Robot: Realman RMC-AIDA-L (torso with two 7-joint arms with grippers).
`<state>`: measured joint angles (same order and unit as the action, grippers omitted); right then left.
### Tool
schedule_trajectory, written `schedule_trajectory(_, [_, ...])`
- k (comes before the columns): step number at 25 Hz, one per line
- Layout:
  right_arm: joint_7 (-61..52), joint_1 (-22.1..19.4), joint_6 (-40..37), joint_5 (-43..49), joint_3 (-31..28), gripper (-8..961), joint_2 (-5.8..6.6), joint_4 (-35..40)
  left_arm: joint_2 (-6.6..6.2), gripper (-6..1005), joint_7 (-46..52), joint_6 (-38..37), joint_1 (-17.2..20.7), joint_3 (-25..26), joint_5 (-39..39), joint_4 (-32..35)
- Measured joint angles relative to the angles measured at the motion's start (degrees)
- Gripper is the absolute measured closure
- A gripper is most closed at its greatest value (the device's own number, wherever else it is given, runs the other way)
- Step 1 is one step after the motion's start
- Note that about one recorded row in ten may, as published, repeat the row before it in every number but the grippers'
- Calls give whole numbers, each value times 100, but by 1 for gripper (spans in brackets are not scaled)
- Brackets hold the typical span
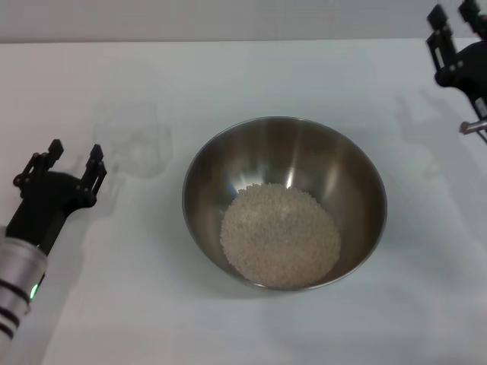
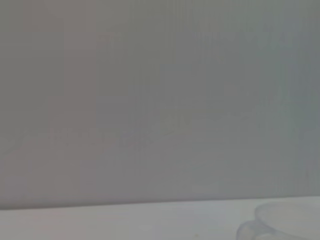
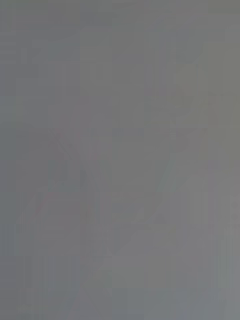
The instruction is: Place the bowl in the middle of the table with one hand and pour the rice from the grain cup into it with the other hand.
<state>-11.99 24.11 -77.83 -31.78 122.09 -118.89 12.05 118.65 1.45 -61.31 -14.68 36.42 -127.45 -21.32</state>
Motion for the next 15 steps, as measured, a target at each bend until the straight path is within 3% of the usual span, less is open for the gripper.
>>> schedule_trajectory(4, [-16,-12,234,526,11,517,-9,20,4,383,7,-370,214,-144,1,32])
schedule_trajectory(6, [-25,-21,262,804,14,517,-10,22,8,384,34,-1283,598,-465,1,61])
schedule_trajectory(15, [-28,-101,56,1564,25,514,-44,59,33,383,65,-2174,745,-713,20,4])
